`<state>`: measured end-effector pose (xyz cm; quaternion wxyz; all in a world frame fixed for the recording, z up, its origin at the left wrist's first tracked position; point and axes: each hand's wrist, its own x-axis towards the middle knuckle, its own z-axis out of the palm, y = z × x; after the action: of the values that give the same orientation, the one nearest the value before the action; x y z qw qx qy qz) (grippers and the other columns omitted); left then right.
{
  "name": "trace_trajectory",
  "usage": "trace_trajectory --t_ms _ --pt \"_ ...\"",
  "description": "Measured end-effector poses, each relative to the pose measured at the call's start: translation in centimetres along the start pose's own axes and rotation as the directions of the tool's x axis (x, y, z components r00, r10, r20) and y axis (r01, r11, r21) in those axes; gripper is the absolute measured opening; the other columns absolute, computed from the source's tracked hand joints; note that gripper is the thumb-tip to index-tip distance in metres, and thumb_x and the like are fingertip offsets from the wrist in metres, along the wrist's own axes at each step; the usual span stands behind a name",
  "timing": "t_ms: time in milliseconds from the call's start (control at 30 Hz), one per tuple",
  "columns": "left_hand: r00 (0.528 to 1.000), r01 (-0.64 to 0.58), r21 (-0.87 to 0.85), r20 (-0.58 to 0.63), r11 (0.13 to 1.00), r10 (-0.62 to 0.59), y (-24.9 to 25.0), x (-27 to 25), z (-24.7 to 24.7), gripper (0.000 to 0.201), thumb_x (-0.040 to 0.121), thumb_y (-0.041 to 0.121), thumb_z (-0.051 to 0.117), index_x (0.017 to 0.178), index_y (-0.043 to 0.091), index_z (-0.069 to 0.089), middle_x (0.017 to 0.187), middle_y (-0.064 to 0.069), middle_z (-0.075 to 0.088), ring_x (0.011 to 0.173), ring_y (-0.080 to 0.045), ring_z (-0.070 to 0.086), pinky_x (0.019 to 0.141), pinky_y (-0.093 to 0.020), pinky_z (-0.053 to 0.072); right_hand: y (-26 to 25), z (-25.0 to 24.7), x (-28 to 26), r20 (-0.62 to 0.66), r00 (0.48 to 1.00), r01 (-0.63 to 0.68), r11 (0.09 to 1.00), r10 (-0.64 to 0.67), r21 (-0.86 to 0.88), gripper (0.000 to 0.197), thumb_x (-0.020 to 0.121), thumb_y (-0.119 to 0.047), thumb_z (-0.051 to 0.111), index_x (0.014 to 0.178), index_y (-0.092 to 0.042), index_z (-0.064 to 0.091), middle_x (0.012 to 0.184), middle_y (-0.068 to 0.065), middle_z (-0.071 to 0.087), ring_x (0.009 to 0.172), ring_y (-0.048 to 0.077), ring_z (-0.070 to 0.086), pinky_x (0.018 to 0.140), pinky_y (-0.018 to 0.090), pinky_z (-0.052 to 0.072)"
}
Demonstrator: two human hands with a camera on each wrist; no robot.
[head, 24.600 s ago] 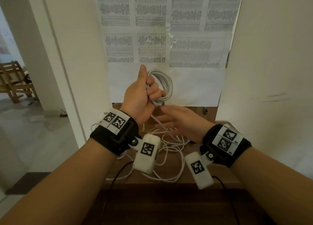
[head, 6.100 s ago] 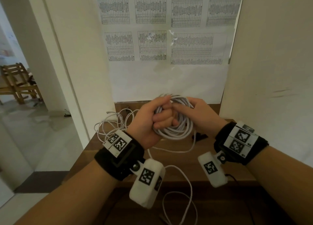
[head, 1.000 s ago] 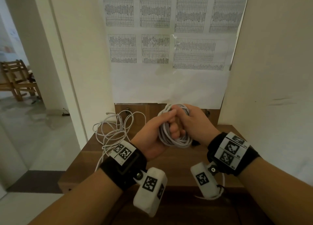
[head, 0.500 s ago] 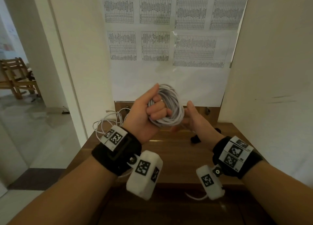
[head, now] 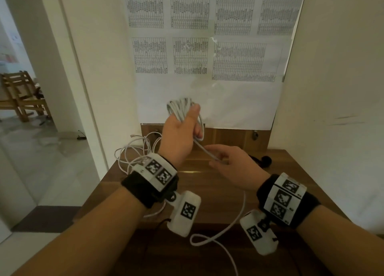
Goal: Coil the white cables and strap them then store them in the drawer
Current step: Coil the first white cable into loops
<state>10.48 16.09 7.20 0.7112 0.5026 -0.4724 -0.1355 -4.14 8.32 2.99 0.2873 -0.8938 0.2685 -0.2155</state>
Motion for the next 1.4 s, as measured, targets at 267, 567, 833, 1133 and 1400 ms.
trace_trajectory --t_ms 267,567,833,1133,1400 --pt "0.964 -0.26 0.509 0.193 0.821 0.186 -3.2 -0.5 0.9 0.041 0.096 0.045 0.055 0.071 0.012 0.06 0.057 0.008 0.057 0.056 -0.003 0.057 0.059 -0.021 0.045 -1.2 0.1 0.0 0.028 1.0 0.004 0.976 -0.01 0.217 0.02 0.094 -0.011 0.063 0.106 -0.003 0.049 0.101 0.009 0.064 0.042 0.001 0.049 0.043 0.02 0.043" --pt "0.914 -0.295 0.506 0.397 0.81 0.085 -4.4 0.1 -0.1 0.042 0.102 0.041 0.046 0.079 0.009 0.062 0.061 -0.004 0.065 0.058 -0.018 0.064 0.061 -0.038 0.053 -1.7 -2.7 -0.1 -0.072 0.994 0.101 0.952 -0.083 0.289 0.038 0.089 -0.006 0.072 0.08 -0.015 0.037 0.058 -0.001 0.065 0.043 0.026 0.06 0.038 0.029 0.046" --pt "0.806 0.278 0.058 0.529 0.959 -0.266 -3.3 -1.6 0.2 0.056 0.093 0.052 0.051 0.079 -0.002 0.054 0.043 0.0 0.036 0.034 -0.014 0.031 0.041 -0.023 0.029 -0.4 -4.9 0.6 -0.156 0.987 0.087 0.942 -0.038 0.324 0.035 0.076 -0.023 0.085 0.087 -0.001 0.06 0.058 0.019 0.063 0.038 0.019 0.054 0.039 0.027 0.044" --pt "0.563 0.745 -0.266 0.743 0.612 -0.362 -2.7 -1.0 -2.4 0.039 0.091 0.04 0.056 0.061 0.017 0.047 0.034 0.009 0.031 0.029 -0.008 0.03 0.069 -0.027 0.045 0.2 -6.6 0.6 -0.177 0.979 0.15 0.943 -0.1 0.297 0.016 0.08 -0.013 0.081 0.095 -0.013 0.075 0.072 0.01 0.075 0.057 0.023 0.069 0.06 0.035 0.059" --pt "0.622 0.754 -0.368 0.665 0.543 -0.413 -2.4 -0.4 -3.1 0.048 0.098 0.044 0.044 0.057 0.018 0.046 0.033 0.01 0.03 0.03 -0.007 0.03 0.071 -0.026 0.046 1.0 -6.5 0.1 0.017 0.993 0.108 0.96 -0.117 0.26 0.041 0.081 -0.011 0.08 0.119 -0.024 0.071 0.087 0.003 0.079 0.082 0.023 0.076 0.082 0.032 0.06"
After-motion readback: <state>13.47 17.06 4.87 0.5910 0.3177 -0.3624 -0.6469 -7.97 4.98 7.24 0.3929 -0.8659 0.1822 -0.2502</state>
